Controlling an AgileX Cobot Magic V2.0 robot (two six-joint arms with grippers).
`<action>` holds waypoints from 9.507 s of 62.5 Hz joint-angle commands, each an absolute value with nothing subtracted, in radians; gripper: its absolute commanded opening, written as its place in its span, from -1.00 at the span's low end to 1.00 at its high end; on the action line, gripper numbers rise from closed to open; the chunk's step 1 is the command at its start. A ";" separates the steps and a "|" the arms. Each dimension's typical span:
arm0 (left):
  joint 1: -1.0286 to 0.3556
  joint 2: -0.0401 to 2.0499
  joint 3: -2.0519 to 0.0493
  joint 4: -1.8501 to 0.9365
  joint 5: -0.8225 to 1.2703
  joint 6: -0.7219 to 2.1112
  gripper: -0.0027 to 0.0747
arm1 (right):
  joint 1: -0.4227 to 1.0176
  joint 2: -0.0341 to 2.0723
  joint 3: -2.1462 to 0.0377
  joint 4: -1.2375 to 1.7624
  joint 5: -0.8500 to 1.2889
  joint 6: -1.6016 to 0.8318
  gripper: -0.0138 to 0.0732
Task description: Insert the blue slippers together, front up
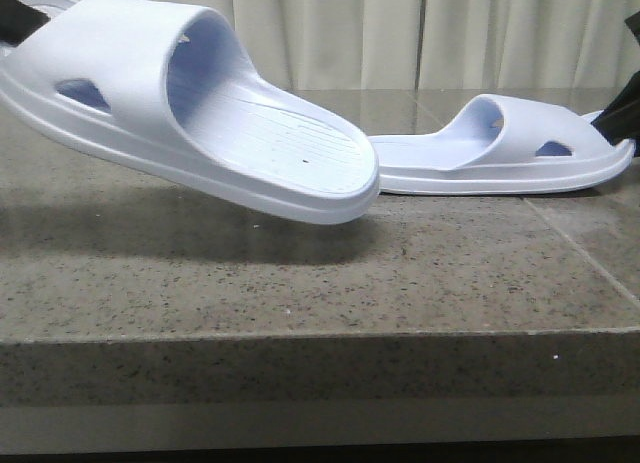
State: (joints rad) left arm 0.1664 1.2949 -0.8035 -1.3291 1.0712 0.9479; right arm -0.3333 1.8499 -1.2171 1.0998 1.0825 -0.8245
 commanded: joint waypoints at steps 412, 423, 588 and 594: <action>-0.047 0.571 -0.804 0.031 0.836 -0.010 -0.98 | -0.069 0.575 -0.845 0.258 1.067 -0.171 -0.84; -0.047 0.571 -0.804 0.031 0.836 -0.010 -0.98 | -0.069 0.575 -0.845 0.258 1.067 -0.171 -0.84; -0.006 -0.023 0.009 -0.068 -0.085 0.054 -0.98 | -0.069 0.575 -0.845 0.259 1.070 -0.171 -0.84; -0.028 -0.023 0.009 -0.068 -0.085 0.054 -0.98 | -0.069 0.575 -0.845 0.259 1.070 -0.171 -0.84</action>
